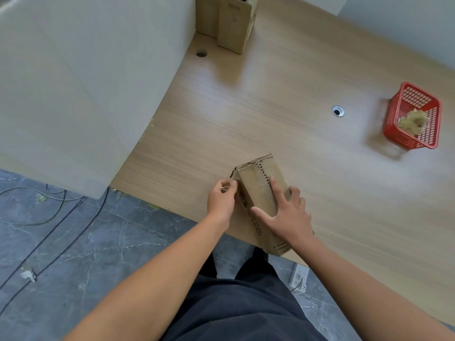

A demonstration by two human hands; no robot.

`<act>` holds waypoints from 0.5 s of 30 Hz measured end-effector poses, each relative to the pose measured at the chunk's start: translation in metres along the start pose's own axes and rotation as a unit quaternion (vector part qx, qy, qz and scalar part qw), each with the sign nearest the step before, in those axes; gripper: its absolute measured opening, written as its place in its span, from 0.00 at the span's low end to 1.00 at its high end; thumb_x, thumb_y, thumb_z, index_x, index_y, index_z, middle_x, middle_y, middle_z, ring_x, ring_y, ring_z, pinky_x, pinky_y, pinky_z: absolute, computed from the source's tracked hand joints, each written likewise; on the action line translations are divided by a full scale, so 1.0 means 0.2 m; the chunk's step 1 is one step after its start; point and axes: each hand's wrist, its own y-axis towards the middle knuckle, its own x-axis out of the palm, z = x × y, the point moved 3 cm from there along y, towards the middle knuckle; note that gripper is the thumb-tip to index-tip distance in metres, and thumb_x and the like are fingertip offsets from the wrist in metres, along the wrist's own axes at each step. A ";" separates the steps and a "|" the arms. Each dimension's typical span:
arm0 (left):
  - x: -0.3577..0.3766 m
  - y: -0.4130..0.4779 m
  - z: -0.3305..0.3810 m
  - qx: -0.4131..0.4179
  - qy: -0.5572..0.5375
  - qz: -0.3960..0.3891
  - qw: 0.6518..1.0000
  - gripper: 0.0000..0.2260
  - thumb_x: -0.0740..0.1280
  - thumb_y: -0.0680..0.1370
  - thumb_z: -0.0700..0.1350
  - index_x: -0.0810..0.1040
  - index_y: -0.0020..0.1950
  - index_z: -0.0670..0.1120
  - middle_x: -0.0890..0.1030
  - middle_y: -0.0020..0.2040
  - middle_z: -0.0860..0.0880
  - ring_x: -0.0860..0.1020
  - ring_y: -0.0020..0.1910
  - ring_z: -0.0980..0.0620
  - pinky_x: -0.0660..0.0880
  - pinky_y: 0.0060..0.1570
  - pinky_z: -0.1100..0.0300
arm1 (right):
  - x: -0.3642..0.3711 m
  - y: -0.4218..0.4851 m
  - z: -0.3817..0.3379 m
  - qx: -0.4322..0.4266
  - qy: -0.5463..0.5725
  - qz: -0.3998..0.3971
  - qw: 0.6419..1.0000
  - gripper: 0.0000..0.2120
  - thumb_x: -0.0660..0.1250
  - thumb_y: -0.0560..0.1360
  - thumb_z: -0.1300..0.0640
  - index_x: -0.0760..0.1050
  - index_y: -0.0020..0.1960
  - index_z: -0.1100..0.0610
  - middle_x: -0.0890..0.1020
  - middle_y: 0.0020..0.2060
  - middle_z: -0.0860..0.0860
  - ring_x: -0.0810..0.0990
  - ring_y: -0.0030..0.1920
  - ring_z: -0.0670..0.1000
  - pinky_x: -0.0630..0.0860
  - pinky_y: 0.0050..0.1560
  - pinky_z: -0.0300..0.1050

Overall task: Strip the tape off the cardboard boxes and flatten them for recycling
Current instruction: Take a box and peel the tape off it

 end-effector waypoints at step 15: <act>0.09 0.08 0.04 -0.070 -0.230 0.049 0.969 0.04 0.71 0.80 0.43 0.83 0.54 0.49 0.86 0.42 0.53 0.83 0.48 0.53 0.80 0.40 0.63 | -0.04 -0.02 -0.06 -0.031 0.033 0.000 0.999 0.47 0.67 0.66 0.23 0.39 0.74 0.20 0.57 0.70 0.54 0.66 0.68 0.63 0.76 0.62 0.64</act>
